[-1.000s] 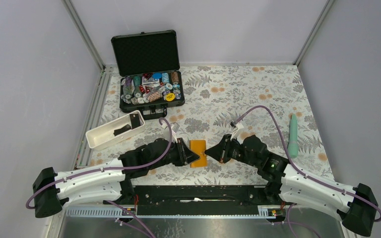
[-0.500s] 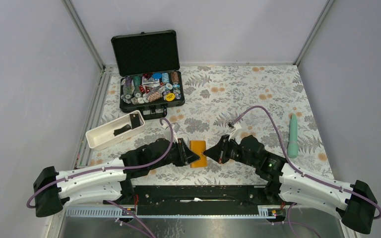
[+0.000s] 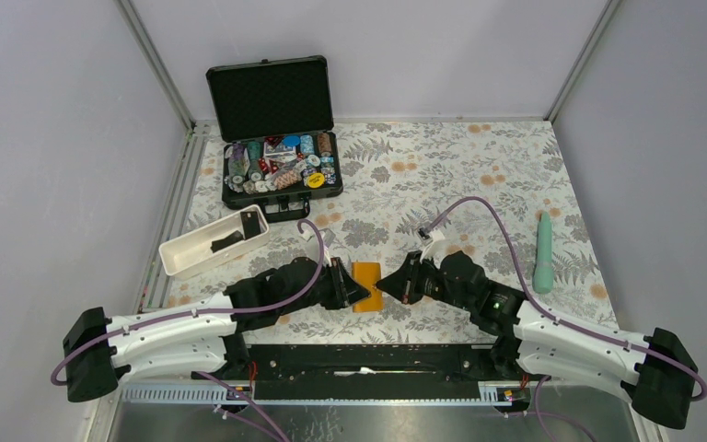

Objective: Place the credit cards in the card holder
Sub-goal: Close the card holder.

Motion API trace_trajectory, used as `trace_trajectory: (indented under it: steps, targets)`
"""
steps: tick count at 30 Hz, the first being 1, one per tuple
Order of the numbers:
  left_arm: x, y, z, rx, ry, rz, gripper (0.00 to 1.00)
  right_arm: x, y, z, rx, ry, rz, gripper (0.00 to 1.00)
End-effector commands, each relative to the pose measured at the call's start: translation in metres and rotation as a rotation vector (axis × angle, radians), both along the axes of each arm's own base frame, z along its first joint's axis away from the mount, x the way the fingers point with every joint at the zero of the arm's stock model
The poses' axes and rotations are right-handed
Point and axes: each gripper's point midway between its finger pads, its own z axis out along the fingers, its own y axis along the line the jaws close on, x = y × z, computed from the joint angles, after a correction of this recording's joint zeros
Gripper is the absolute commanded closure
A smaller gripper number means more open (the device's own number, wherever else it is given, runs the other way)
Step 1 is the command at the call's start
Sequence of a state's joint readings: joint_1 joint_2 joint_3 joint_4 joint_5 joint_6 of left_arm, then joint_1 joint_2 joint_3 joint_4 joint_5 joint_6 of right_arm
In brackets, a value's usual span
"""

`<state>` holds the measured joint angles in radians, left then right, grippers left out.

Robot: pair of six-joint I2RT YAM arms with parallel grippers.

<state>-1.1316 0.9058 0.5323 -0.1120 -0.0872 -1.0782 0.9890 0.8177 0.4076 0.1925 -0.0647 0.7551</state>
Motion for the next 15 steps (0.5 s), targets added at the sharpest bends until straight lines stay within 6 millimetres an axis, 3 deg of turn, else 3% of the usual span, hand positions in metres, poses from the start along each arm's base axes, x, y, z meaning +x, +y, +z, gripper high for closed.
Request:
trace_trajectory:
  steps: [1, 15]
  targets:
    - [0.0041, -0.0209, 0.0509, -0.168, -0.06, -0.015, 1.0, 0.0001, 0.007, 0.0047, 0.006, -0.033, 0.015, 1.0]
    - [0.0031, -0.0232, 0.049, -0.166, -0.057, -0.027, 1.0, -0.0054, 0.0162, 0.0075, 0.027, -0.038, 0.053, 1.0]
